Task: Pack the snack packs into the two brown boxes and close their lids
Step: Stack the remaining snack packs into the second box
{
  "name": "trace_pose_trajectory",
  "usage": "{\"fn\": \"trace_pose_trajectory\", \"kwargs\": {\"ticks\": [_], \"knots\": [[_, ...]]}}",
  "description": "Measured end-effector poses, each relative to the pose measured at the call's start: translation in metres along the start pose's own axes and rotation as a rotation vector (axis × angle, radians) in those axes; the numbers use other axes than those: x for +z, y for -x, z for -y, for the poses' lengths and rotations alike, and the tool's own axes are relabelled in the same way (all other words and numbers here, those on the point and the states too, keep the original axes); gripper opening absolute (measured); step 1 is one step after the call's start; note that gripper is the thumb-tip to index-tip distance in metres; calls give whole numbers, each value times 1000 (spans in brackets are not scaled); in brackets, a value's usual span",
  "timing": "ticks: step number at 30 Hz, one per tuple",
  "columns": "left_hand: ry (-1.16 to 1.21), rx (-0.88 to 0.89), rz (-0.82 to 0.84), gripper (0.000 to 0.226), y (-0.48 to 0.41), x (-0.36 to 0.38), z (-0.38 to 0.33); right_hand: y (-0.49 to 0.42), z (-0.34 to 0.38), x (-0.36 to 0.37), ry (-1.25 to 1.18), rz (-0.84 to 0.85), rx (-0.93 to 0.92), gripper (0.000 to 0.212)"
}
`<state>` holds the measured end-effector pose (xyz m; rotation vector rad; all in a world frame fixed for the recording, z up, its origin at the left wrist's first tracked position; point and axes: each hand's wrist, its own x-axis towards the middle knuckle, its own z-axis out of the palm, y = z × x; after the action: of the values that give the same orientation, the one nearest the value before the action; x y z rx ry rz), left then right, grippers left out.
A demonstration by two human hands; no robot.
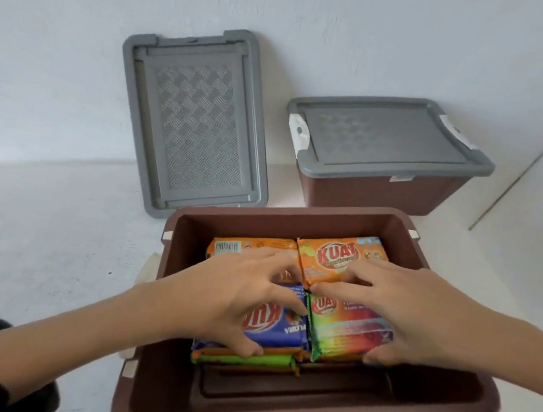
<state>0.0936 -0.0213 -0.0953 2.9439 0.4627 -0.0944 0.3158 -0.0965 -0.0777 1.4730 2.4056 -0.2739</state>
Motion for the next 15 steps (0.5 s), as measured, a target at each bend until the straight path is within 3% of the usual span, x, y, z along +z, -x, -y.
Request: {"fn": "trace_pose_trajectory", "kwargs": {"ticks": [15], "knots": [[-68, 28, -75, 53, -3, 5, -2, -10, 9, 3, 16, -80, -70, 71]]}}
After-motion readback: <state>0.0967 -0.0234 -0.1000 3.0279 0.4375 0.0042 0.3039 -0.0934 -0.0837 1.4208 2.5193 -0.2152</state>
